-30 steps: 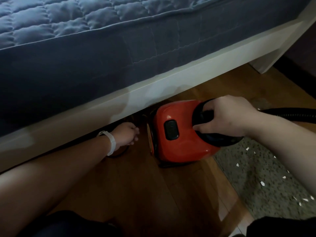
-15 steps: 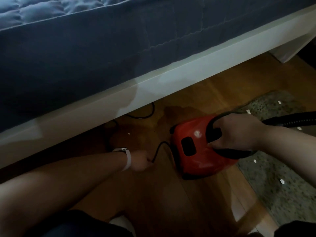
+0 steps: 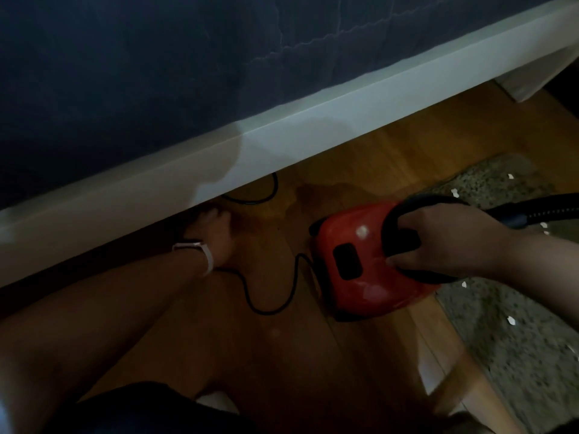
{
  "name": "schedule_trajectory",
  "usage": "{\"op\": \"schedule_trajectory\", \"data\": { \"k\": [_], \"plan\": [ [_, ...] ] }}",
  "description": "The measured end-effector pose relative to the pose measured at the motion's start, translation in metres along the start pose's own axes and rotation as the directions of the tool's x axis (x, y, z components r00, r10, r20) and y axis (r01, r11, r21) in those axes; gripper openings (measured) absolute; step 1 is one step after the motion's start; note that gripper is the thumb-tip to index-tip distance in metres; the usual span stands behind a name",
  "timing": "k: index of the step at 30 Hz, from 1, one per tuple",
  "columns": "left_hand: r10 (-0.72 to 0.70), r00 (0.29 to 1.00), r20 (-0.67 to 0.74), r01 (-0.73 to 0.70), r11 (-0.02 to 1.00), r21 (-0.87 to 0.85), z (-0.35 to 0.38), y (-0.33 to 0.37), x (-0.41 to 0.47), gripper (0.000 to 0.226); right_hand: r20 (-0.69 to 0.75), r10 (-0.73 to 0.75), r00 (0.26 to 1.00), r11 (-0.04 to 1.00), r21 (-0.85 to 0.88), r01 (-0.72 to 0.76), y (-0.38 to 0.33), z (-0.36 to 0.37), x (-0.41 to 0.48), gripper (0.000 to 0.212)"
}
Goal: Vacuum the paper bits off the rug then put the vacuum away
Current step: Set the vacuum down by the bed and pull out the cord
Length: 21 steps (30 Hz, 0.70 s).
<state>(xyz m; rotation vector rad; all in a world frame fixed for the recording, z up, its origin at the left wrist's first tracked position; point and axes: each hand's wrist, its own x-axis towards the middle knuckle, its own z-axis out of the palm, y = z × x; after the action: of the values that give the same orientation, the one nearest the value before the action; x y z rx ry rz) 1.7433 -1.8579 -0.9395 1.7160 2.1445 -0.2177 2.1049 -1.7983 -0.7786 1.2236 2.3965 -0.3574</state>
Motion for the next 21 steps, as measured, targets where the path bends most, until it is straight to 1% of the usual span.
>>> {"op": "schedule_trajectory", "data": {
  "k": [2, 3, 4, 5, 6, 7, 8, 9, 11, 13, 15, 19, 21],
  "plan": [
    [-0.128, 0.992, -0.016, 0.128, 0.991, 0.043, 0.007, -0.021, 0.005, 0.057, -0.030, -0.015, 0.999, 0.999, 0.034, 0.016, 0.002, 0.003, -0.001, 0.048],
    [-0.200, 0.980, 0.017, 0.200, 0.980, 0.013, 0.012, -0.029, 0.007, 0.068, -0.038, -0.025, 0.999, 0.998, 0.054, 0.027, 0.003, 0.003, -0.001, 0.048],
    [-0.257, 0.963, 0.086, 0.261, 0.965, -0.038, 0.018, -0.037, 0.010, 0.073, -0.042, -0.037, 0.998, 0.997, 0.072, 0.040, 0.003, 0.003, -0.002, 0.047],
    [-0.280, 0.943, 0.180, 0.298, 0.951, -0.082, 0.021, -0.041, 0.011, 0.068, -0.041, -0.048, 0.998, 0.995, 0.086, 0.052, 0.002, 0.002, -0.002, 0.045],
    [-0.282, 0.926, 0.252, 0.320, 0.940, -0.123, 0.022, -0.041, 0.011, 0.058, -0.037, -0.057, 0.998, 0.994, 0.091, 0.060, 0.002, 0.002, -0.001, 0.043],
    [-0.281, 0.919, 0.278, 0.336, 0.926, -0.174, 0.020, -0.038, 0.008, 0.049, -0.029, -0.064, 0.998, 0.993, 0.094, 0.066, 0.002, 0.001, 0.001, 0.041],
    [-0.278, 0.923, 0.266, 0.342, 0.910, -0.236, 0.018, -0.035, 0.005, 0.044, -0.018, -0.071, 0.997, 0.992, 0.104, 0.072, 0.001, 0.001, 0.003, 0.038],
    [-0.261, 0.935, 0.238, 0.324, 0.902, -0.284, 0.013, -0.027, -0.003, 0.041, -0.014, -0.077, 0.997, 0.988, 0.134, 0.078, 0.000, -0.001, 0.005, 0.034],
    [-0.193, 0.967, 0.166, 0.243, 0.898, -0.367, 0.004, -0.012, -0.021, 0.040, -0.017, -0.089, 0.996, 0.971, 0.222, 0.091, -0.007, -0.004, 0.009, 0.029],
    [-0.125, 0.985, 0.116, 0.163, 0.891, -0.424, -0.005, 0.001, -0.038, 0.040, -0.026, -0.114, 0.993, 0.956, 0.269, 0.116, -0.018, -0.007, 0.015, 0.033],
    [-0.065, 0.995, 0.078, 0.095, 0.874, -0.477, -0.014, 0.015, -0.056, 0.038, -0.024, -0.154, 0.988, 0.953, 0.259, 0.155, -0.029, -0.007, 0.022, 0.035],
    [0.080, 0.996, -0.042, -0.090, 0.838, -0.538, -0.037, 0.040, -0.089, 0.041, 0.006, -0.226, 0.974, 0.934, 0.284, 0.215, -0.053, -0.009, 0.031, 0.032],
    [0.167, 0.981, -0.096, -0.191, 0.787, -0.586, -0.050, 0.051, -0.105, 0.042, 0.007, -0.254, 0.967, 0.922, 0.304, 0.240, -0.064, -0.011, 0.034, 0.039]
  ]
}}
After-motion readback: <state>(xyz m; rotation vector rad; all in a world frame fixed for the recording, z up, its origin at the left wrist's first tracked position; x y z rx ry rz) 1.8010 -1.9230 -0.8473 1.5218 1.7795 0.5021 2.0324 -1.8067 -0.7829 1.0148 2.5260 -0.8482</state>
